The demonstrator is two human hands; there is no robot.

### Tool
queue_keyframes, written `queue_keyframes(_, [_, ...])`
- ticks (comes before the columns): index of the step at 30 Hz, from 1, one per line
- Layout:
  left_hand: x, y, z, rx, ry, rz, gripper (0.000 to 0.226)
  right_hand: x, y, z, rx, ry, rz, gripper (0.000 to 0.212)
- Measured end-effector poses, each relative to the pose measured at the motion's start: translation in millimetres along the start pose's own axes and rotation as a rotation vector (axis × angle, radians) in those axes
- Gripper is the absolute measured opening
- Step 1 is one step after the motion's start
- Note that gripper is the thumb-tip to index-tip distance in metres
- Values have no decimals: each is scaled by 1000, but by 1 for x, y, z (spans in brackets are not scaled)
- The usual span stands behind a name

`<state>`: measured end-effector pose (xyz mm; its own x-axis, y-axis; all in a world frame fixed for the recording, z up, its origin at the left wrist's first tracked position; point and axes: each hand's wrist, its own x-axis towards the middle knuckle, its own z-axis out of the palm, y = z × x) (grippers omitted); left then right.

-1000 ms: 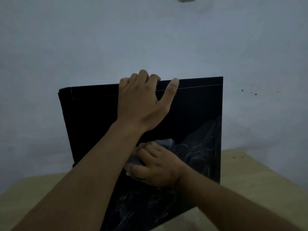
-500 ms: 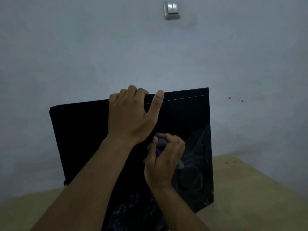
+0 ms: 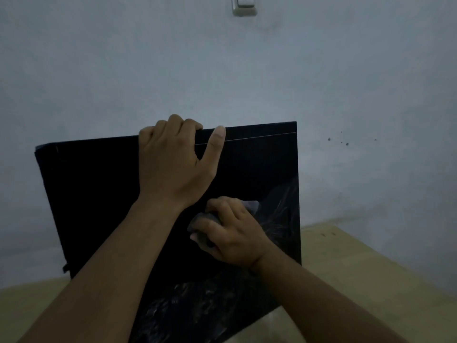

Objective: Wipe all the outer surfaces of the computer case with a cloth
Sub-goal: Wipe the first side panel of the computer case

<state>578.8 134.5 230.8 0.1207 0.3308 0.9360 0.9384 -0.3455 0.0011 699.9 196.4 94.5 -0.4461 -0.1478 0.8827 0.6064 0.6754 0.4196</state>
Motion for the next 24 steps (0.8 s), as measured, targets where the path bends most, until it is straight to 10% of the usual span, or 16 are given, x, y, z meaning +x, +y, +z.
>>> queue_keyframes(7, [-1,0,6,18,32,-16,64,-12,-59,30,118,625,1053,15])
queue_keyframes(10, [-2,-1,8,25,50,-15,60,-27,-67,28,116,423,927,18])
queue_keyframes(17, [-3,0,12,47,94,-9,56,-30,12,-9,-29,-186,-340,23])
queue_keyframes(24, [-2,-1,15,69,117,-16,52,-18,28,-5,27,158,332,24])
